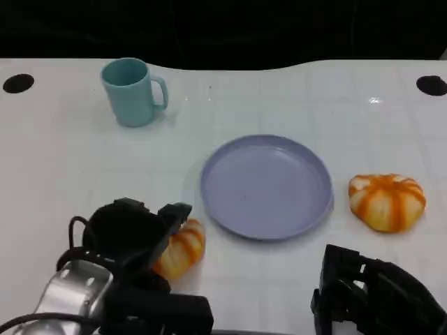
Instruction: Grasp the bread from the table and place it into the plate.
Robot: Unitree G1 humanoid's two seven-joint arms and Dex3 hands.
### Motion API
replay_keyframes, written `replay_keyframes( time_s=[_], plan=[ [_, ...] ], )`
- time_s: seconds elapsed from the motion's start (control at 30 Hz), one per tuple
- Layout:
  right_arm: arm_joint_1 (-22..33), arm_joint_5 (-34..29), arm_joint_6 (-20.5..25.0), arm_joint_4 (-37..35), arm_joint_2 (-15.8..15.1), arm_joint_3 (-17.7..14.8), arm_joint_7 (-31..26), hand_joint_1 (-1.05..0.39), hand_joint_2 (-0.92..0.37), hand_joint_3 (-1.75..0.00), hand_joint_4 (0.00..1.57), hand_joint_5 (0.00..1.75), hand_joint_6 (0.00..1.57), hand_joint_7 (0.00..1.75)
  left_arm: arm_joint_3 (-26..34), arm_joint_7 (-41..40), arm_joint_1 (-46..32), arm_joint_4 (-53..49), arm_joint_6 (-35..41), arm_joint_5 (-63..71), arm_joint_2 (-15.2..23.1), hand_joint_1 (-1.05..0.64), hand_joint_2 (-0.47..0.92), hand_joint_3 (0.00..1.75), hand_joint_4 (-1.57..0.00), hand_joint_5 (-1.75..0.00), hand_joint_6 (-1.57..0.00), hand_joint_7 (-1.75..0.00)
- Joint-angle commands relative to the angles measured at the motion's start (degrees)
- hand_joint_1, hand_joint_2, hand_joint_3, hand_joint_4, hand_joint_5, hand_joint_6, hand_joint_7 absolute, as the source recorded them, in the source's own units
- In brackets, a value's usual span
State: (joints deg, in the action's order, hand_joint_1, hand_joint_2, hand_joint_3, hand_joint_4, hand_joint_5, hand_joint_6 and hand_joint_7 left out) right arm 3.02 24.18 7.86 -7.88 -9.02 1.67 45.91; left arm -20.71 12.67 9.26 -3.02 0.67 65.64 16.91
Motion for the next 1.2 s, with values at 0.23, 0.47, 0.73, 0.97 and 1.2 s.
replay_keyframes(
  time_s=[0.23,0.47,0.73,0.97,1.2],
  plan=[
    [0.23,0.00,-0.92,0.24,-0.73,-0.56,0.12,-0.56,-0.92,-0.42,0.62,1.75,0.41,1.71,-4.77,-4.88,5.39,-12.79,1.45,-3.66,0.52,-0.63,0.89,0.00,-0.48,-0.29,-0.36,-0.03],
    [-0.06,-0.04,-0.94,0.04,-0.77,-0.55,0.11,-0.56,-0.92,-0.42,0.62,1.75,0.42,1.72,-5.94,-11.30,7.09,-18.99,-2.75,-7.78,2.09,-0.37,0.92,0.29,-0.66,-1.19,-0.98,-0.15],
    [0.52,0.22,-0.91,0.78,-0.82,-0.71,0.02,-0.56,-0.92,-0.41,0.63,1.75,0.42,1.72,-8.07,-29.27,9.07,-29.72,-7.22,-8.25,2.69,-0.31,0.90,0.46,-0.80,-1.73,-0.90,-0.94],
    [0.50,0.58,-0.54,0.76,-0.80,-0.85,0.15,-0.56,-0.92,-0.41,0.63,1.75,0.41,1.73,-7.65,-37.57,9.35,-33.27,-6.79,-11.05,1.06,-0.31,0.73,0.84,-0.82,-1.75,-0.59,-1.65],
    [0.01,0.26,-0.68,0.39,-0.64,-0.69,-0.08,-0.57,-0.92,-0.41,0.63,1.75,0.41,1.73,-6.58,-43.59,9.39,-32.70,-5.09,-12.72,0.02,-0.30,0.68,0.94,-0.81,-1.75,-0.54,-1.75]
  ],
)
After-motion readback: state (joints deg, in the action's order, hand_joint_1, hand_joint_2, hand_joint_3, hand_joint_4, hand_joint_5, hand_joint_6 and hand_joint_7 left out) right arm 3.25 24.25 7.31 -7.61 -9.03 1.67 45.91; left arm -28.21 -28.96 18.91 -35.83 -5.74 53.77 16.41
